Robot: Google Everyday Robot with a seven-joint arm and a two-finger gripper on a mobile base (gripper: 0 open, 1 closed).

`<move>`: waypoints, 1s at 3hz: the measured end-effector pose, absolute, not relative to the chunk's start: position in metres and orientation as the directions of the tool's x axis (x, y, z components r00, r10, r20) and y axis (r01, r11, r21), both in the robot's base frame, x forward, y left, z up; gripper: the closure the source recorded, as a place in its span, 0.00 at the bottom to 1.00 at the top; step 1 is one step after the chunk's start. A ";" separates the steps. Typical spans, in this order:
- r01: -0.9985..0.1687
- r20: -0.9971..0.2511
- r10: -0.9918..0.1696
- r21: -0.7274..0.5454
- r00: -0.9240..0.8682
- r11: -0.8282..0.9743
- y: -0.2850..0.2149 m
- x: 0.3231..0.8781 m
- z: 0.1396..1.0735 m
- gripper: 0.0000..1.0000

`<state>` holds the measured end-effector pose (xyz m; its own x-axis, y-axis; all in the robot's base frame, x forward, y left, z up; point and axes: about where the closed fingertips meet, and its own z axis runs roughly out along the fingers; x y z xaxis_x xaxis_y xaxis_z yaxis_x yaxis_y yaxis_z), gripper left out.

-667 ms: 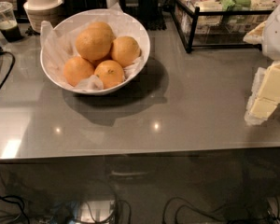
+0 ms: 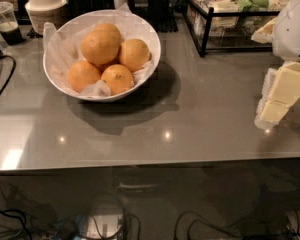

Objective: Pick orange from white bowl

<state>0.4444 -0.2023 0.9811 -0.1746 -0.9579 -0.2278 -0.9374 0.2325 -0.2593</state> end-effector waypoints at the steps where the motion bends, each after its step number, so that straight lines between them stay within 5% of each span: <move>1: -0.953 -0.270 -0.961 -0.269 -0.064 0.139 -0.165 0.462 0.984 0.00; 3: -0.961 -0.361 -0.924 -0.274 0.128 -0.026 -0.083 0.501 0.983 0.00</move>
Offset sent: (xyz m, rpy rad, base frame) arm 0.0613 0.1254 -0.0018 0.1591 -0.0258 0.3470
